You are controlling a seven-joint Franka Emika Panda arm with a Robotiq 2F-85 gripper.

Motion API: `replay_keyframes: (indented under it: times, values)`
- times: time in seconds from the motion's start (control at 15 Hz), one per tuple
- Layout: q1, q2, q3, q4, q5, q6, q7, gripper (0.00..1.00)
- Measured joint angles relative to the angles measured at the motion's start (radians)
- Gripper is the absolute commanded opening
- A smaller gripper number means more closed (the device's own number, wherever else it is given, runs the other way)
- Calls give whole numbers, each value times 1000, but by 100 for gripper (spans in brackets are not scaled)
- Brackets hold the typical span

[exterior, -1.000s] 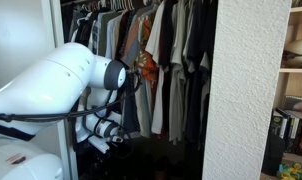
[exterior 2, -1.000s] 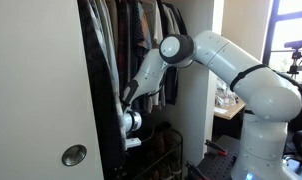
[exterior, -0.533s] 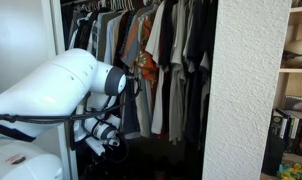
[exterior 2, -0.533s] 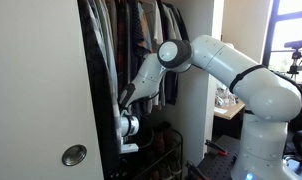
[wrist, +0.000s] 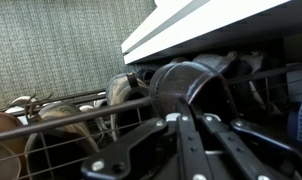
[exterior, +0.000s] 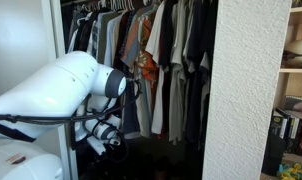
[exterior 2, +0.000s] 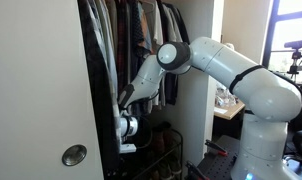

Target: Move the shoe on the shoe rack to the left

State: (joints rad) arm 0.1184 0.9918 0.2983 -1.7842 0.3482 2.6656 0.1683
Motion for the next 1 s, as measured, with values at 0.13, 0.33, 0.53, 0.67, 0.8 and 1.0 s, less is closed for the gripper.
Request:
replay_keyframes:
  times: [0.13,0.33,0.53,0.67,0.8,1.0]
  values:
    - [2,5,-2,10,0,4,16,1]
    - [17,27,-18,49,0,10,49,30]
    - [36,50,-30,91,0,39,57,51]
    - [43,55,-31,103,0,47,57,66]
    - [45,55,-31,104,0,52,56,81]
    - [40,51,-31,98,-9,52,42,100]
